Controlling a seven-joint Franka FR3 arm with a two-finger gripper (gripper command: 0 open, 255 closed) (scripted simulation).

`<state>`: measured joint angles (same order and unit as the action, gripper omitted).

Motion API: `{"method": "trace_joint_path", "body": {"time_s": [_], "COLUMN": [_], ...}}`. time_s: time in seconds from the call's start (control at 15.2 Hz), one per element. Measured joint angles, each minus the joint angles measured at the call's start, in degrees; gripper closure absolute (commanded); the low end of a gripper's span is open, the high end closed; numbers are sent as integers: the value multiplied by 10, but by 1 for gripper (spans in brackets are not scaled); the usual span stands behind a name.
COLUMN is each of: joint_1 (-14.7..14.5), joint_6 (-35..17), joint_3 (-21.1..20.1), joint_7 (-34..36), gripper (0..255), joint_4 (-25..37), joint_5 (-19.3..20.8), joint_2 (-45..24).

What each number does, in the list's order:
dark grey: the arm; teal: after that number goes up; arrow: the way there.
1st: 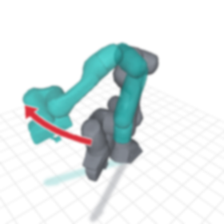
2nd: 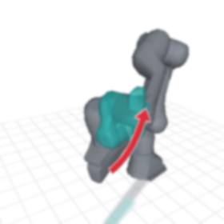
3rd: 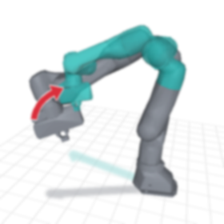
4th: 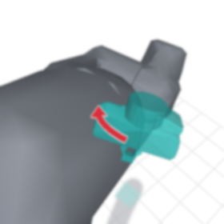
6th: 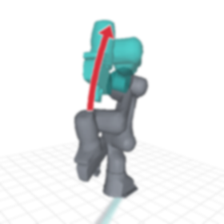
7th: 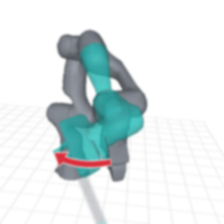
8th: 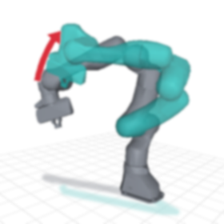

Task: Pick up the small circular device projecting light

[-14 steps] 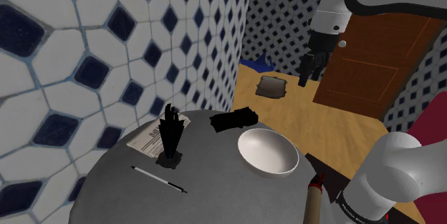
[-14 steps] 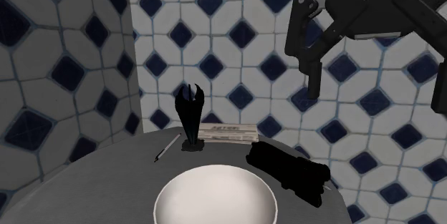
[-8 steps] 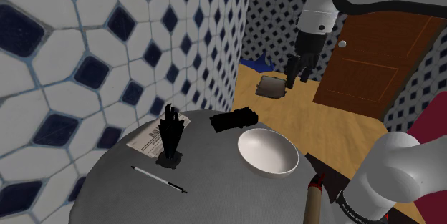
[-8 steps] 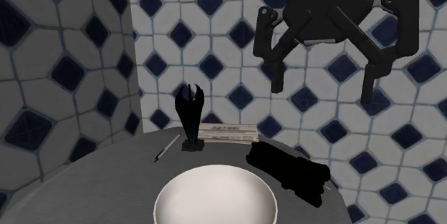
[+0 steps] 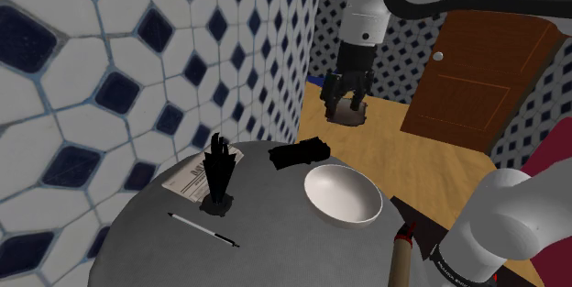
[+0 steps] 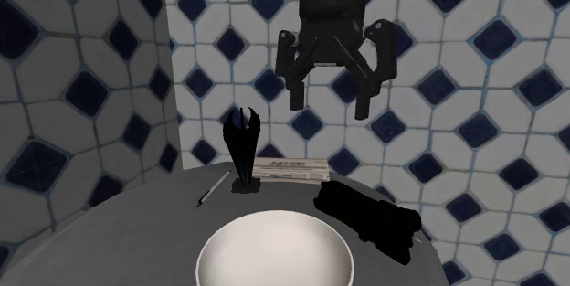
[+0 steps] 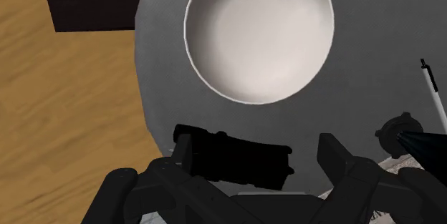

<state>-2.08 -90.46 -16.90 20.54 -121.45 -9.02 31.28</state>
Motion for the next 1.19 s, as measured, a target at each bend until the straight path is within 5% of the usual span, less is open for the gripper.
{"method": "trace_joint_path", "body": {"time_s": [0.59,1.19], "joint_1": [-6,-44], "joint_6": [-42,-42], "joint_3": [-100,-178], "joint_7": [136,289], "gripper": [0,0], "joint_4": [120,320], "joint_5": [-1,87], "joint_2": [-154,-368]}}
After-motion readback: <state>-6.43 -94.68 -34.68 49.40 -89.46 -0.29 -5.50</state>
